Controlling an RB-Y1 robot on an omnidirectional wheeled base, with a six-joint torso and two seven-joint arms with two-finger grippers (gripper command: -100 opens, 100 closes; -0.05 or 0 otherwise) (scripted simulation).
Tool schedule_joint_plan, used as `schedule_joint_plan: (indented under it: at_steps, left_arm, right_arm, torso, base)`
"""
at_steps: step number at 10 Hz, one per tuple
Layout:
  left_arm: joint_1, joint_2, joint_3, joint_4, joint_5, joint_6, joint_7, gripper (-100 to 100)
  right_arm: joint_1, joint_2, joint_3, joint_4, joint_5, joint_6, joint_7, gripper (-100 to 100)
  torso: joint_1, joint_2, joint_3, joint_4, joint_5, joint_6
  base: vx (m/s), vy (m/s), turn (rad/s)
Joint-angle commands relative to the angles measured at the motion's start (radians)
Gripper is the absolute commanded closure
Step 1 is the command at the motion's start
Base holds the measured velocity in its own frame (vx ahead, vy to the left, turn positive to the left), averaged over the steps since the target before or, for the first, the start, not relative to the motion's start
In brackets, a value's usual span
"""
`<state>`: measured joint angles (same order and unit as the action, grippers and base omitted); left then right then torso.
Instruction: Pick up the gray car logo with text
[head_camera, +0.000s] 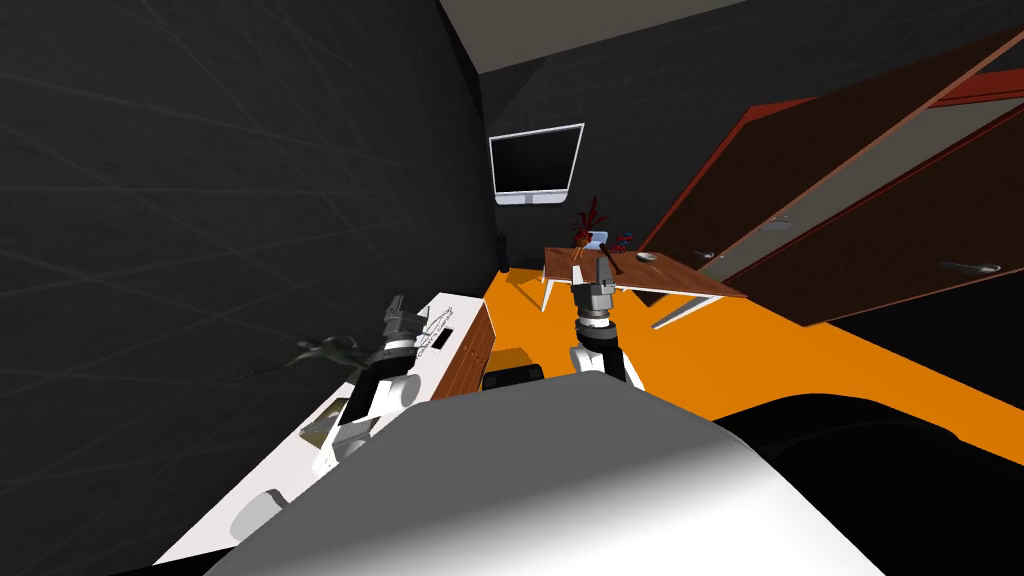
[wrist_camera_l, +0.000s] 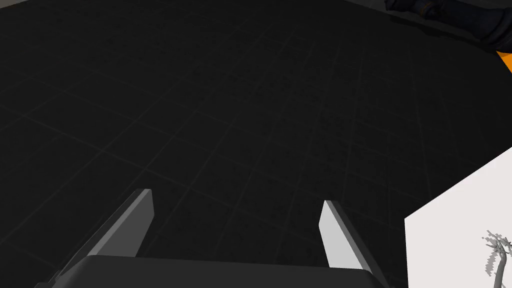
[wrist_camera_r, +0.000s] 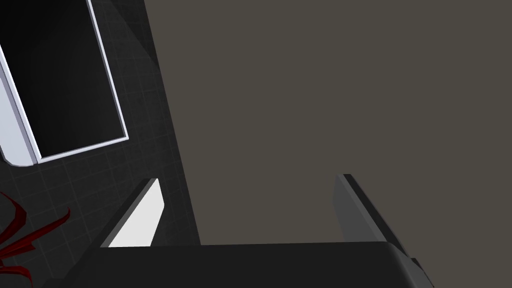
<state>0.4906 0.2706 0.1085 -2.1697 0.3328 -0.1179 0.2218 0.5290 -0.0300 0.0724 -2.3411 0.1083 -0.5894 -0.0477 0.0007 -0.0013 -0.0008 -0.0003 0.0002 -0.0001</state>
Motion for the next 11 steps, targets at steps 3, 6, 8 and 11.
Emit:
schedule_joint_plan:
  at_steps: [3,6,8,11]
  left_arm:
    - [-0.008,0.072,0.020,0.055,0.066,0.096,0.076,-100]
    - [-0.013,0.106,0.029,0.082,0.099,0.179,0.112,-100]
    - [-0.018,0.141,0.038,0.112,0.133,0.235,0.148,-100]
    - [-0.023,0.176,0.047,0.142,0.168,0.306,0.185,-100]
  right_arm:
    - [0.000,0.000,0.000,0.000,0.000,0.000,0.000,0]
    - [0.000,0.000,0.000,0.000,0.000,0.000,0.000,0]
    - [0.000,0.000,0.000,0.000,0.000,0.000,0.000,0]
    - [0.000,0.000,0.000,0.000,0.000,0.000,0.000,0]
  torso:
    - [0.000,0.000,0.000,0.000,0.000,0.000]
    - [0.000,-0.001,0.000,0.000,0.000,0.000]
    - [0.000,-0.001,0.000,0.000,0.000,0.000]
    - [0.000,0.000,0.000,0.000,0.000,0.000]
  base:
    - [0.024,0.006,-0.038]
    - [0.022,0.008,-0.036]
    - [0.028,0.004,-0.031]
    - [0.016,0.003,-0.023]
